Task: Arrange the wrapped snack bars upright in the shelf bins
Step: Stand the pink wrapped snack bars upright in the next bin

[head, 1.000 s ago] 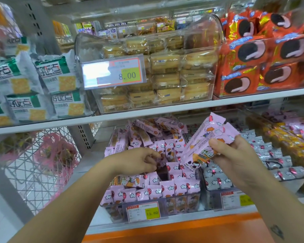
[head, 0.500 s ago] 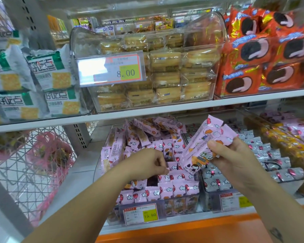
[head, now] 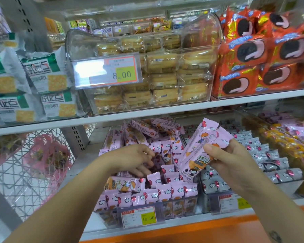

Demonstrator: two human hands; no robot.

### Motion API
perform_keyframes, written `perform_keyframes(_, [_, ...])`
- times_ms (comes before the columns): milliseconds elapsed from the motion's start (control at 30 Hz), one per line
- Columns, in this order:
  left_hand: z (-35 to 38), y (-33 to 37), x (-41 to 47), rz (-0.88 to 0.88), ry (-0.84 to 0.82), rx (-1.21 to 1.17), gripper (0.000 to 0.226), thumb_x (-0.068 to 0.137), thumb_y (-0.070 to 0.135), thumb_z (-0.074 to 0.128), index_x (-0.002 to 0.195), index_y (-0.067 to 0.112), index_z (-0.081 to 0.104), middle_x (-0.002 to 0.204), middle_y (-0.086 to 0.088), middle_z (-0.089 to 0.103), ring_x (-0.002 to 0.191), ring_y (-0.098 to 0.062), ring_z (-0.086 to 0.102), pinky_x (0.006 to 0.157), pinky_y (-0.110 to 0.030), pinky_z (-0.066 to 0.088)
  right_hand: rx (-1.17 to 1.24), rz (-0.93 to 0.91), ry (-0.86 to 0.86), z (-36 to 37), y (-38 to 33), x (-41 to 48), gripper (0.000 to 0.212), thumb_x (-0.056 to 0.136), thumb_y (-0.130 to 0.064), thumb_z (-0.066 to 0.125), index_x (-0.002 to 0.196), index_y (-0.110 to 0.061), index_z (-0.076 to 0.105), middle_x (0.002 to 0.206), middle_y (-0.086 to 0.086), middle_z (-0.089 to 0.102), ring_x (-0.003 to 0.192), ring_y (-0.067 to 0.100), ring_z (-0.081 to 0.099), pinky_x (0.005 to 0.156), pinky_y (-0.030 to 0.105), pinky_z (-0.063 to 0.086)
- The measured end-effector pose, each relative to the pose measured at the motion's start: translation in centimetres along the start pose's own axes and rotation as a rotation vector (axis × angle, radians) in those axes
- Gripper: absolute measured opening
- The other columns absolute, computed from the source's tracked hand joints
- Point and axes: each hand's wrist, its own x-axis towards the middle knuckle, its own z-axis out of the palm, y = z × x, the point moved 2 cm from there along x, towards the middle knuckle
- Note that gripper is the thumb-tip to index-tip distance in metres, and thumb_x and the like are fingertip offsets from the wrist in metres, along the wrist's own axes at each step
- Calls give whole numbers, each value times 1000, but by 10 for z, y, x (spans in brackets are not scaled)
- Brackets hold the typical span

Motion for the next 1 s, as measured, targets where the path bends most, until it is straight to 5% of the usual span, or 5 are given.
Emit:
perform_keyframes(167, [-7,3,7,23,28,24,17,99,18,43,115,21,50,114,-2,61,99,-16,64,90,-33,53,-29,1,-6,-1,1,1,85,29,-47,93,103,-14,65,102,12,71,93,27,69,74,31,58])
perform_keyframes(333, [-2,16,24,234,101,466,24,97,23,49,120,24,58,103,13,59,77,-1,55,72,-16,46,-26,-12,-36,0,1,0,68,29,-49,92,89,-24,73,98,9,72,90,24,70,72,28,57])
perform_keyframes(400, [-3,22,33,272,94,576,26,97,22,50,121,21,60,112,10,60,83,1,53,73,-12,39,-25,-20,-49,0,1,1,65,29,-50,92,87,-28,74,96,7,73,89,22,70,71,28,57])
perform_keyframes(733, [0,20,62,393,186,1285,33,89,29,59,119,17,59,115,-4,57,101,-25,56,78,-33,46,-2,-19,-42,-10,1,6,75,31,-45,93,97,-18,69,100,13,71,90,29,69,78,39,58])
perform_keyframes(1000, [4,17,61,426,243,1356,30,85,45,57,109,29,67,119,0,49,115,-23,44,106,-38,26,-37,-29,-28,-12,0,7,93,36,-45,93,113,-6,60,104,17,69,94,32,67,79,40,58])
